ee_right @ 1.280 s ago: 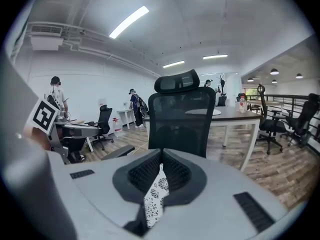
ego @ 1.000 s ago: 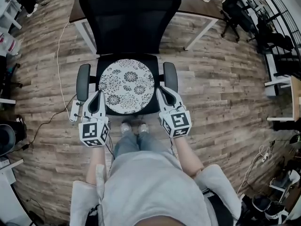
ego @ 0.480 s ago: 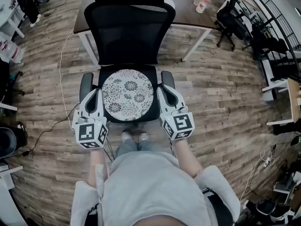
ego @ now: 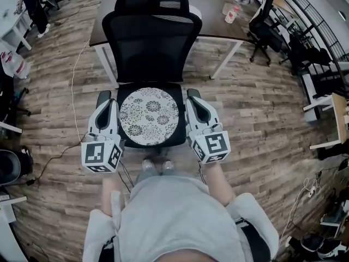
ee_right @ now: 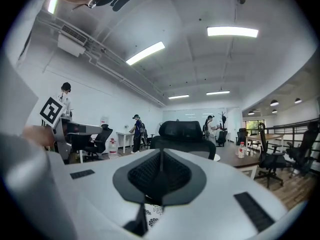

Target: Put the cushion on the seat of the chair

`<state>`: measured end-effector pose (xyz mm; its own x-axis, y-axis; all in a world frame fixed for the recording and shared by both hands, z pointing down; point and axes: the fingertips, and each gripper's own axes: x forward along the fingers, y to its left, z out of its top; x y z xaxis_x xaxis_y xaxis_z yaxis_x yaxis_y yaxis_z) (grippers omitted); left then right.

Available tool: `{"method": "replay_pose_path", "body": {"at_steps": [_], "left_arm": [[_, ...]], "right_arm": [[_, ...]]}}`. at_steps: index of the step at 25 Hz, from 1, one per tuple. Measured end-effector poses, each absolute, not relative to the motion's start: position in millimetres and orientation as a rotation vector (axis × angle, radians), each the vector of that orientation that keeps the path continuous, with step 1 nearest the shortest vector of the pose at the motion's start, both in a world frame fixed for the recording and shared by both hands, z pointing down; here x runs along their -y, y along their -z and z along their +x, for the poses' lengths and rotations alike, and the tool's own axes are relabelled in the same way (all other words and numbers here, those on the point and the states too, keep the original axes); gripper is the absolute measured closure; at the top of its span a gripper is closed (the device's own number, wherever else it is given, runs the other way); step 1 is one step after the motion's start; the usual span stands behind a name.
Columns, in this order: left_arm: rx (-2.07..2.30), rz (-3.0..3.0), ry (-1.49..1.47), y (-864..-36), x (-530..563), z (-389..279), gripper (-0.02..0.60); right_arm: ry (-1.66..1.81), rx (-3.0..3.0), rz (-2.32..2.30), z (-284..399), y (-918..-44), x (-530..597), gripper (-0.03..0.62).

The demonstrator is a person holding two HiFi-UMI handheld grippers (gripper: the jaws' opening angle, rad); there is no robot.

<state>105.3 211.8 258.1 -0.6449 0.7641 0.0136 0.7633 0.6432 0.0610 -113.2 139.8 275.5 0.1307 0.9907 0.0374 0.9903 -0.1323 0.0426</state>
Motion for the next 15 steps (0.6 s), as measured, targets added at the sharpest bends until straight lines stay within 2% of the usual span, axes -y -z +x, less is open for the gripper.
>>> {"method": "replay_pose_path", "body": {"at_steps": [15], "left_arm": [[-2.785, 1.252, -0.001, -213.7, -206.7, 102.6, 0.569]], "right_arm": [[0.008, -2.006, 2.296, -112.7, -224.5, -133.2, 0.574]]}}
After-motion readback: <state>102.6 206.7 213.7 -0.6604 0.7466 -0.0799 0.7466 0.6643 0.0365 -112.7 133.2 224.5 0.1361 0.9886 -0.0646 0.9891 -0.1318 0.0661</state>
